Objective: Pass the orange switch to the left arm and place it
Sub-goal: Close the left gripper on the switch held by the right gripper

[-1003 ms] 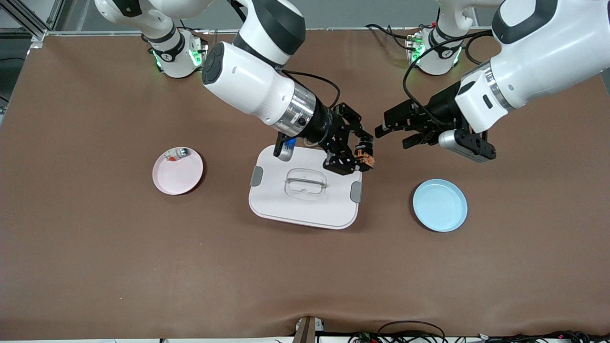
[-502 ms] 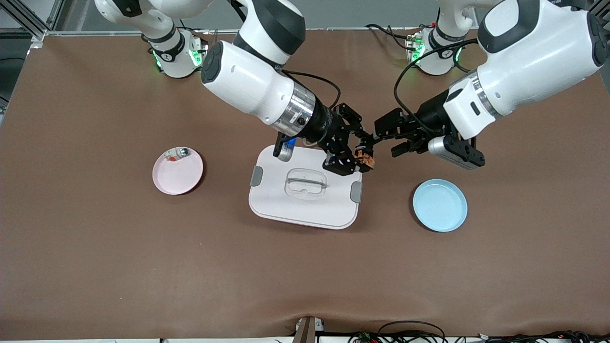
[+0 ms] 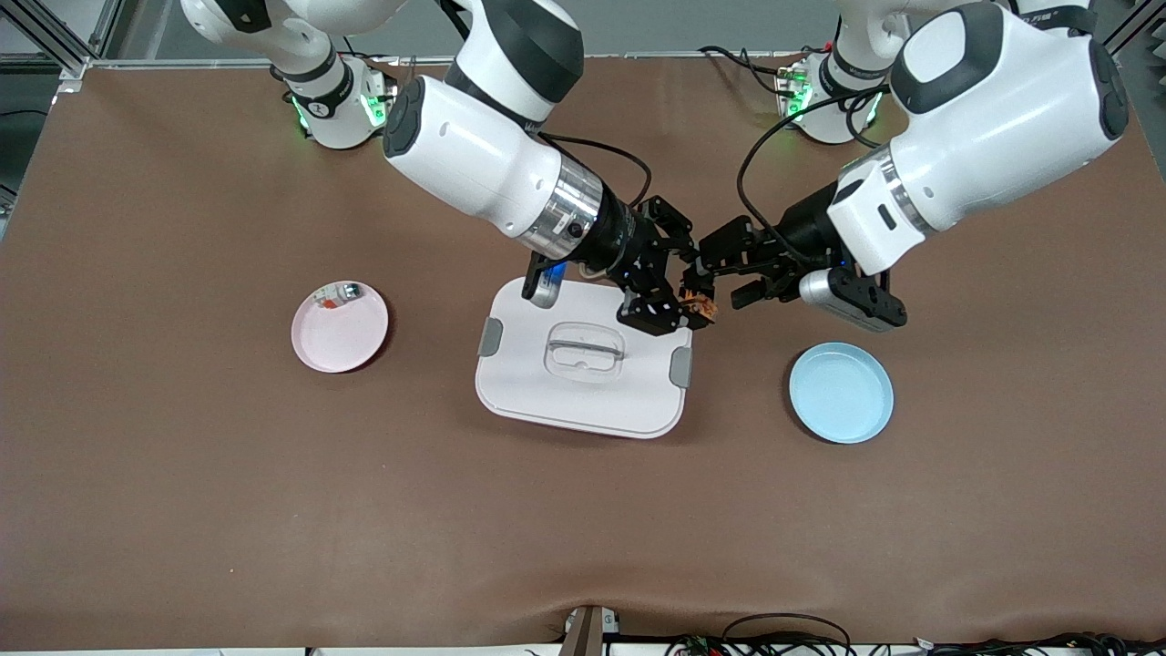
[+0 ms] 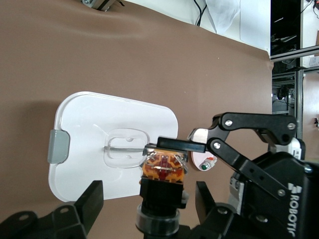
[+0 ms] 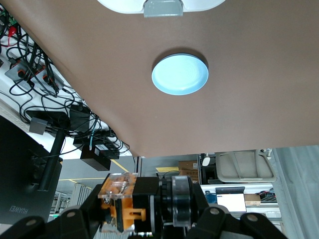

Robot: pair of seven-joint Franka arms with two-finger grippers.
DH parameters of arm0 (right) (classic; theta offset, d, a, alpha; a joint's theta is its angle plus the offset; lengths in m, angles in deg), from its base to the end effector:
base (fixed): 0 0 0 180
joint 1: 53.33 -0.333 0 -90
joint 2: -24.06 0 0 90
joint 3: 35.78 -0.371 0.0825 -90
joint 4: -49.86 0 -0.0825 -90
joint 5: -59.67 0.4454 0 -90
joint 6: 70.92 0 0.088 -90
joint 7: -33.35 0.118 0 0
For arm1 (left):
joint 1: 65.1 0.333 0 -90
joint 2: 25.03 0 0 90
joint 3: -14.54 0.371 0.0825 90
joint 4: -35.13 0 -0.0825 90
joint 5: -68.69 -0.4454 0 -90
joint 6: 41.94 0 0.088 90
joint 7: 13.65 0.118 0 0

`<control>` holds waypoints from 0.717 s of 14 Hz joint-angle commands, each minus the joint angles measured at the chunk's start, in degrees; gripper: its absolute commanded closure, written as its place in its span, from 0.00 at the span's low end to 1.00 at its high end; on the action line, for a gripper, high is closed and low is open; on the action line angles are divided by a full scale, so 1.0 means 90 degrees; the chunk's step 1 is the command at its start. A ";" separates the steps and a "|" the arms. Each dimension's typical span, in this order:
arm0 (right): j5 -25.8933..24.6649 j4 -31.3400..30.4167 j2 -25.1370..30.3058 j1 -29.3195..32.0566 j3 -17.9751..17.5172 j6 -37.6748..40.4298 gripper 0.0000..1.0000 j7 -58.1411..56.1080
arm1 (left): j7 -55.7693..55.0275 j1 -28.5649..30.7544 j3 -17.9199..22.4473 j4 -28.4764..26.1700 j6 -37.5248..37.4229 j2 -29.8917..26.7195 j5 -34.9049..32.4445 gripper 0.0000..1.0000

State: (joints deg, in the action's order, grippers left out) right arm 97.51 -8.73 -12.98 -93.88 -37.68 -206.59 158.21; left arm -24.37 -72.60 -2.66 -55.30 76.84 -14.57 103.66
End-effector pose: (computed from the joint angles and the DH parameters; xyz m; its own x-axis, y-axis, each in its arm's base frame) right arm 0.6519 0.5976 0.5886 -0.0995 -0.6037 -0.7910 -0.9761 0.2134 -0.0400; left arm 0.6485 -0.3166 0.6125 0.9950 0.0196 0.0975 -0.0472 -0.7702 0.6361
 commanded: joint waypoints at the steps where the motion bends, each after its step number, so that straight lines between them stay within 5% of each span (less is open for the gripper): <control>1: 0.0092 0.0259 -0.0132 -0.0114 0.0016 -0.0140 1.00 0.0140 | 0.0107 -0.0066 -0.0013 0.0116 0.0074 0.0117 0.0070 0.20; 5: 0.0092 0.0259 -0.0132 -0.0134 0.0016 -0.0209 1.00 0.0140 | 0.0107 -0.0124 -0.0013 0.0116 0.0074 0.0136 0.0060 0.36; 10: 0.0092 0.0250 -0.0132 -0.0124 0.0016 -0.0209 1.00 0.0140 | 0.0107 -0.0066 -0.0004 0.0116 0.0035 0.0058 0.0051 0.36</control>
State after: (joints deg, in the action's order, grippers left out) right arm 97.52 -8.56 -12.99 -94.77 -37.69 -208.14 158.63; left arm -24.31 -73.46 -2.66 -55.11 77.14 -13.95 103.66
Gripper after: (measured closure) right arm 0.278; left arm 0.366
